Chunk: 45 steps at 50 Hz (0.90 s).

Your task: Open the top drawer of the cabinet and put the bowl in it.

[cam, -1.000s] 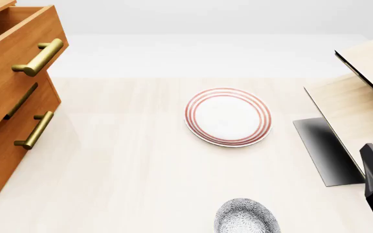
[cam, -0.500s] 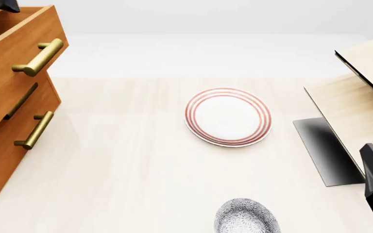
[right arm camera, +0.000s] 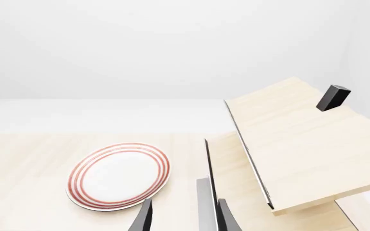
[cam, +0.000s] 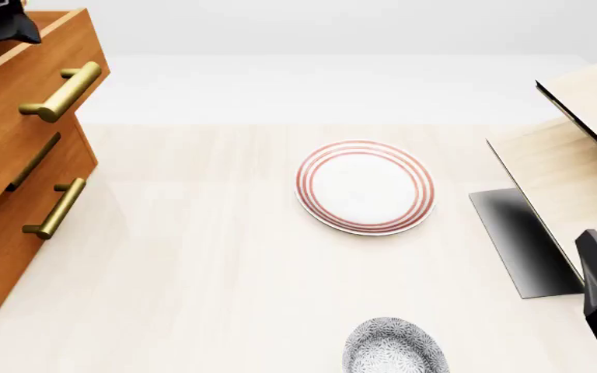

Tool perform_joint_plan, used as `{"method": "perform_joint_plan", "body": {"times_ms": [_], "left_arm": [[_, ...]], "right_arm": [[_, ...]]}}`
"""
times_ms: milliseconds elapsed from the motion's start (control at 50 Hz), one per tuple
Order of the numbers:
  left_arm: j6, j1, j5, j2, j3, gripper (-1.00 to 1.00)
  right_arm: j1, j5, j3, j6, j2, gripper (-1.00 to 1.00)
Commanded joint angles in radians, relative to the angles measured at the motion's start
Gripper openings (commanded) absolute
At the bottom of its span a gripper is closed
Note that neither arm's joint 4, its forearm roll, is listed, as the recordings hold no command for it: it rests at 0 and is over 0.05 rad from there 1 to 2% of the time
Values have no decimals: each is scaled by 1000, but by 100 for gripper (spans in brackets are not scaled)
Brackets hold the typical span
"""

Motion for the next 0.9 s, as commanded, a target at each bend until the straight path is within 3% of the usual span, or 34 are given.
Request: {"method": "perform_joint_plan", "body": {"times_ms": [20, 900], "left_arm": [[1, 4, -8, -3, 24, 100], [13, -55, -30, 38, 37, 100]], "right_arm": [[0, 3, 1, 1, -4, 100], [0, 2, 1, 1, -3, 100]]}}
